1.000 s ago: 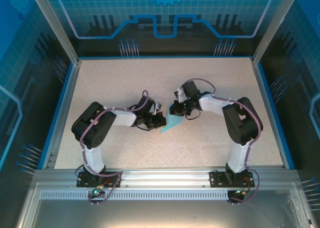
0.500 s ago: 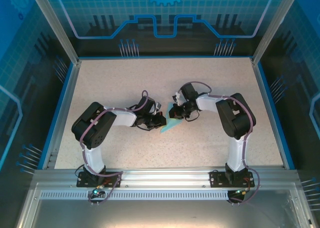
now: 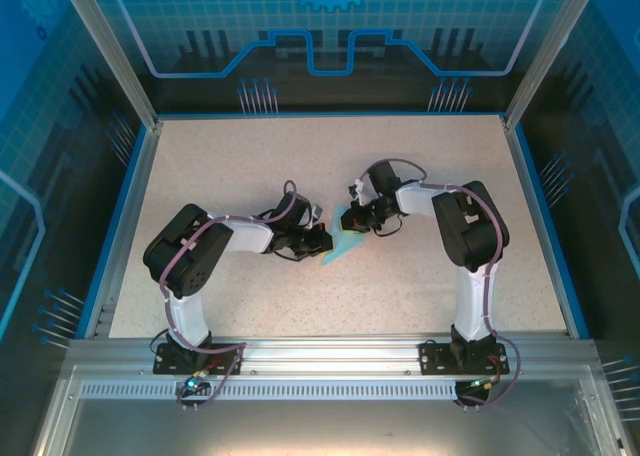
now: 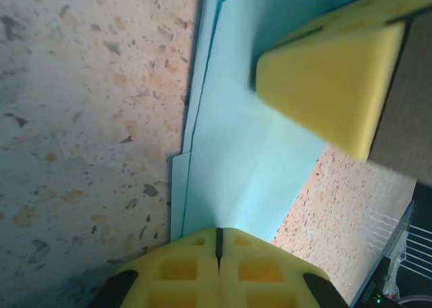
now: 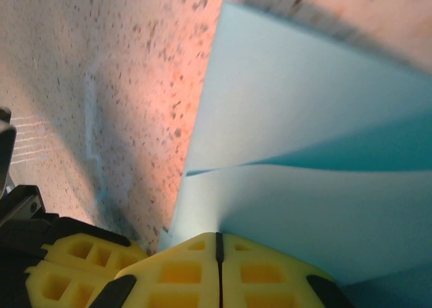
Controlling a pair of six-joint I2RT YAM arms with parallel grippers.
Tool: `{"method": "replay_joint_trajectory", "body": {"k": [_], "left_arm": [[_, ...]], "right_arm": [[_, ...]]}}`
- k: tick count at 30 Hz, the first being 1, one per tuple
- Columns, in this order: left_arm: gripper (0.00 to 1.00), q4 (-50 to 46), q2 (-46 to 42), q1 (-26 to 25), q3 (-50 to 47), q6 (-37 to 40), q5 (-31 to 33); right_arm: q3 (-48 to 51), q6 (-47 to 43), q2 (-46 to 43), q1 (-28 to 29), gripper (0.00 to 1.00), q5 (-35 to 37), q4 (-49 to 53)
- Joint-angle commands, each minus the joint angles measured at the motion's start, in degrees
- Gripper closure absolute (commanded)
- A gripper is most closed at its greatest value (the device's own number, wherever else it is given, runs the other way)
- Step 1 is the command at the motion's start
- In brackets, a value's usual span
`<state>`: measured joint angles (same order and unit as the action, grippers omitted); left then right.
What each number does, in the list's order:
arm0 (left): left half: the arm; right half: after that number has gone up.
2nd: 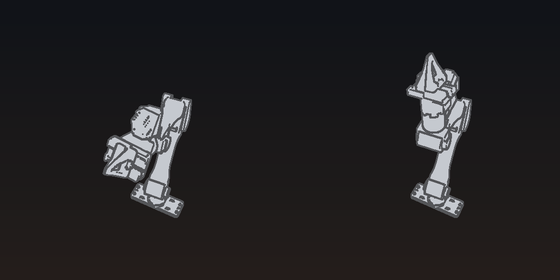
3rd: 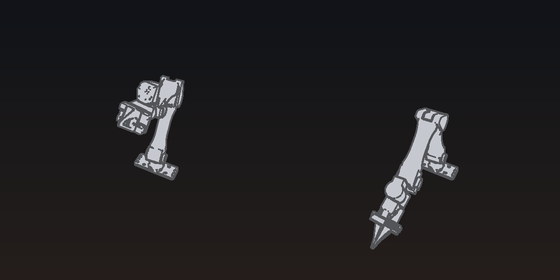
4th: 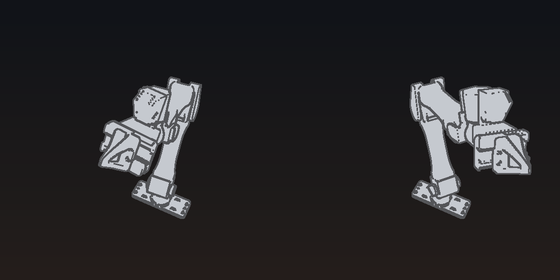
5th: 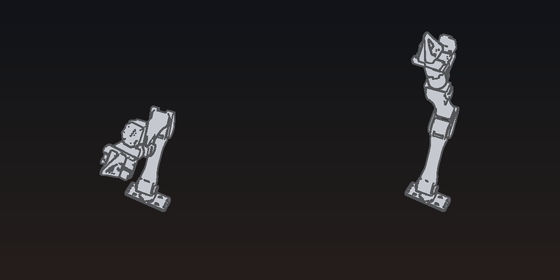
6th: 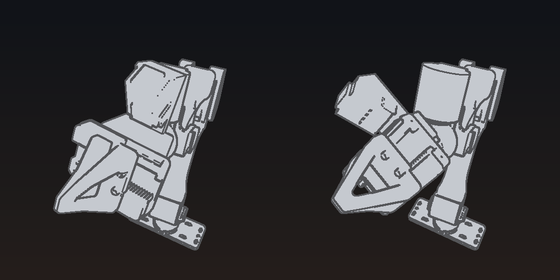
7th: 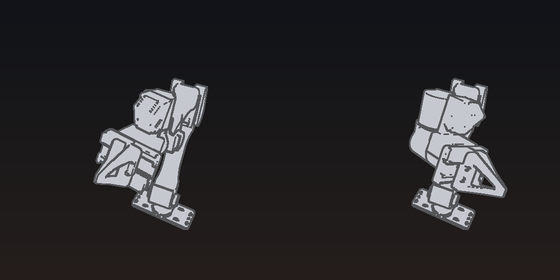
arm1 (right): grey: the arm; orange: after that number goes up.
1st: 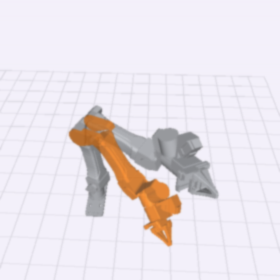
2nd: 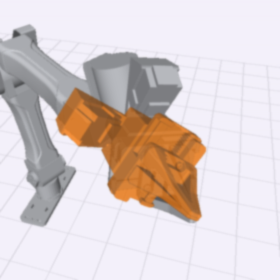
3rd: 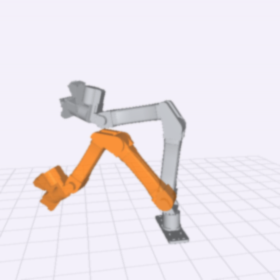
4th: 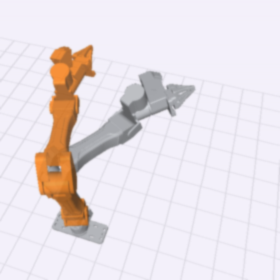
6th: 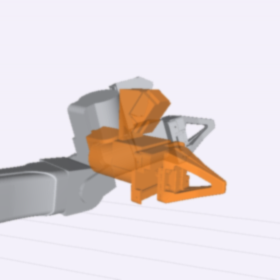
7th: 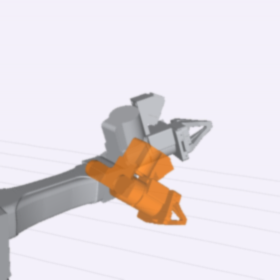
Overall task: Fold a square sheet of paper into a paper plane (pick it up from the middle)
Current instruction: Fourth fold the wing at the center of the table.
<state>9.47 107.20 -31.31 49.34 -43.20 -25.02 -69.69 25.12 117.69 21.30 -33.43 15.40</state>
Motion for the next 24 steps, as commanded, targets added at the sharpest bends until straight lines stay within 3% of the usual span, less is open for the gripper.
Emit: {"method": "replay_joint_trajectory", "body": {"k": [1,14,24], "left_arm": [[1.00,-11.79,2.76,-0.46,-3.72,2.39,5.77],[1.00,-12.16,2.23,-0.47,-3.13,2.86,5.59],[1.00,-11.59,1.62,-0.47,-1.70,2.34,5.68]], "right_arm": [[-2.55,-1.72,2.14,-3.72,0.94,3.87,-1.54],[-11.17,1.78,6.31,-10.12,0.93,3.12,-0.55],[-2.05,2.59,-8.14,-4.87,0.92,5.89,-1.16]]}}
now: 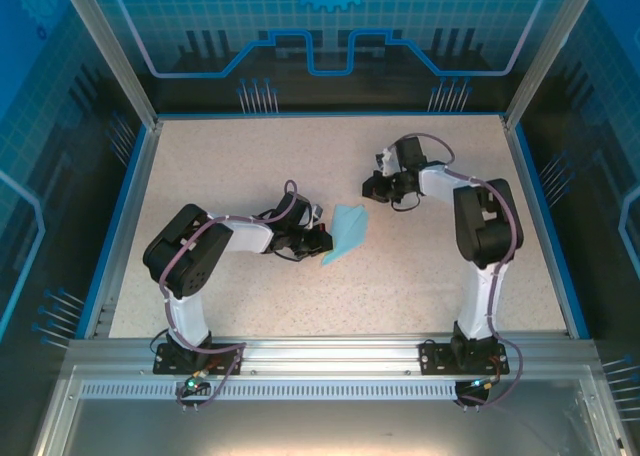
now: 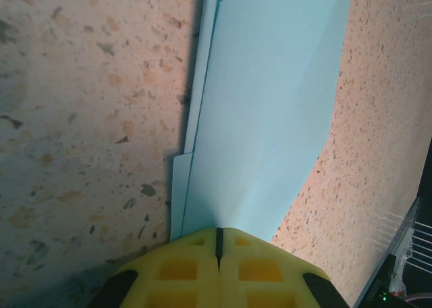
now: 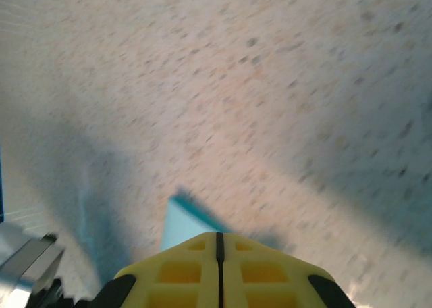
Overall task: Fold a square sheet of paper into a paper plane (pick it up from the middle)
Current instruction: Fourth fold the wing at the center of the table.
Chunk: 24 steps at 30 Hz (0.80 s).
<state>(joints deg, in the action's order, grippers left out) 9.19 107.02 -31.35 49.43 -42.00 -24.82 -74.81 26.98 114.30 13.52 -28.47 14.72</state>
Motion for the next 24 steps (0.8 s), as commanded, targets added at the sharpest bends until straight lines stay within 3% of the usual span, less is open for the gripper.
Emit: {"method": "replay_joint_trajectory", "body": {"k": [1,6,13,24], "left_arm": [[1.00,-11.20,1.62,-0.46,-1.63,0.98,5.48],[1.00,-11.06,1.17,-0.42,-1.10,0.55,5.47],[1.00,-10.93,0.83,-0.45,-0.88,0.00,5.44],[1.00,-10.01,-0.83,-0.45,0.68,-0.36,2.85]], "right_arm": [[4.87,1.41,-5.70,3.97,0.92,1.56,-0.84],[11.32,5.56,-7.25,8.57,0.92,1.60,-4.60],[10.80,6.74,-2.94,12.97,0.92,-1.26,-6.08],[11.35,8.00,1.31,13.99,0.93,-0.72,-5.37]]}}
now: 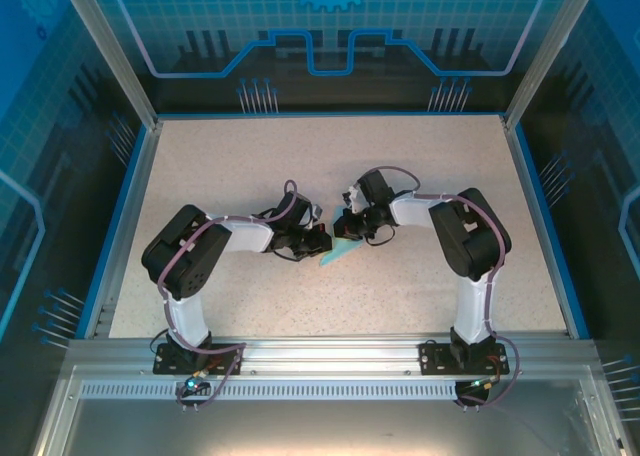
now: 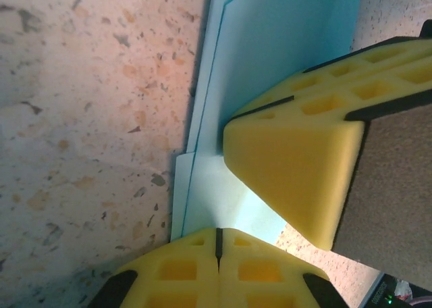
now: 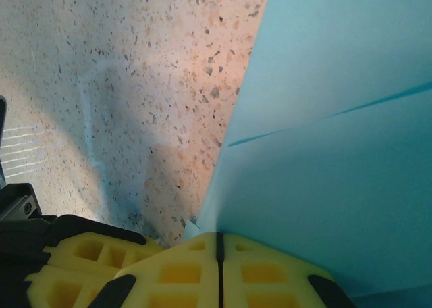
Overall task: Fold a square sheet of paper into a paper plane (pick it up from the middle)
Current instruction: Fourth fold the wing at the center of the table.
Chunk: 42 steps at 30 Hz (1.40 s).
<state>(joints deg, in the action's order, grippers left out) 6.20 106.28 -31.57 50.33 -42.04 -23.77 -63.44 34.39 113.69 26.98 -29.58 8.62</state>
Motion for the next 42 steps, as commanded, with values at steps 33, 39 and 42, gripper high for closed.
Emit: {"method": "replay_joint_trajectory", "body": {"k": [33,39,42], "left_arm": [[0.78,-6.87,-9.45,-0.59,-0.93,0.09,-1.46],[0.79,-8.49,-6.38,-1.02,1.06,-0.26,-0.30],[0.80,-9.25,-5.01,-1.02,1.53,-0.67,0.10]], "right_arm": [[-1.07,2.96,5.40,-0.16,0.94,4.40,3.90],[-0.91,3.05,5.67,-0.09,0.94,4.41,3.93],[-0.81,3.13,5.75,0.00,0.94,4.36,3.96]]}}
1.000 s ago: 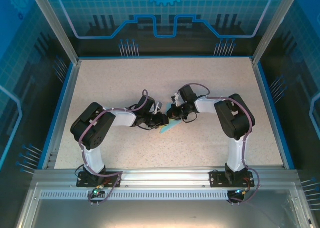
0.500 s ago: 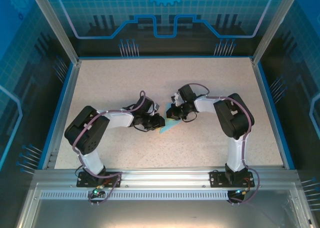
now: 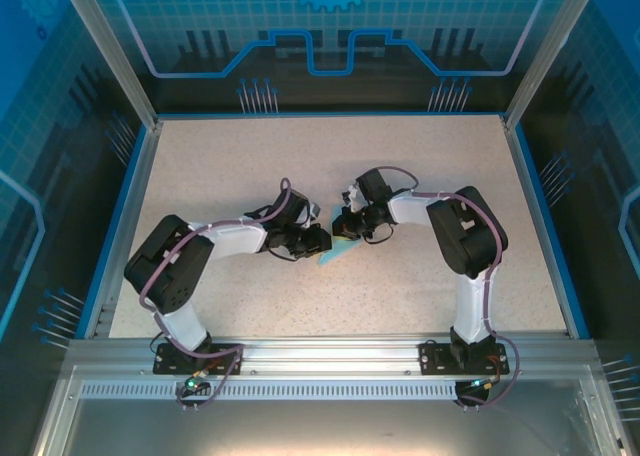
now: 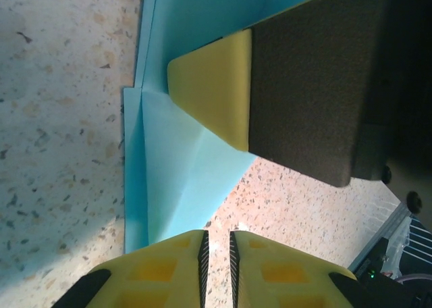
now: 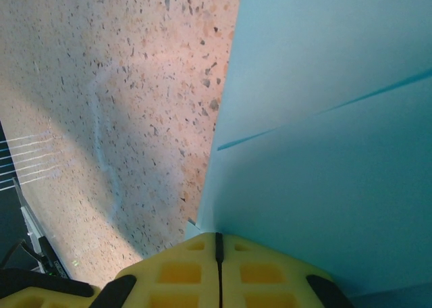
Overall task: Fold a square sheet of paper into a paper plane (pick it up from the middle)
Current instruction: Fourth fold the wing at the center of the table.
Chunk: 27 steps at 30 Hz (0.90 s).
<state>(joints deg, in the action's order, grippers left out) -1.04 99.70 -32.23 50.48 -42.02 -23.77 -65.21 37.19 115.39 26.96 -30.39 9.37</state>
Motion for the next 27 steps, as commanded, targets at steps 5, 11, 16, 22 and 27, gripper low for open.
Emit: {"method": "replay_joint_trajectory", "body": {"k": [5,11,16,22,27], "left_arm": [[0.80,-4.18,3.23,-0.36,1.72,-0.69,0.57],[0.80,-4.50,3.84,-0.45,1.05,-1.14,0.08],[0.80,-4.66,4.10,-0.59,0.27,-1.27,-0.22],[0.80,-5.86,4.75,-0.57,-0.71,-0.90,0.64],[0.81,-7.51,4.84,-0.56,-0.72,-0.62,2.49]], "right_arm": [[0.91,0.35,4.22,0.00,0.93,5.17,3.16],[0.94,0.29,4.24,0.04,0.94,5.14,3.29],[0.92,0.25,4.22,0.20,0.93,4.99,3.46],[0.57,0.25,4.31,0.36,0.94,5.21,3.69],[0.50,0.16,4.40,0.37,0.94,5.52,3.98]]}}
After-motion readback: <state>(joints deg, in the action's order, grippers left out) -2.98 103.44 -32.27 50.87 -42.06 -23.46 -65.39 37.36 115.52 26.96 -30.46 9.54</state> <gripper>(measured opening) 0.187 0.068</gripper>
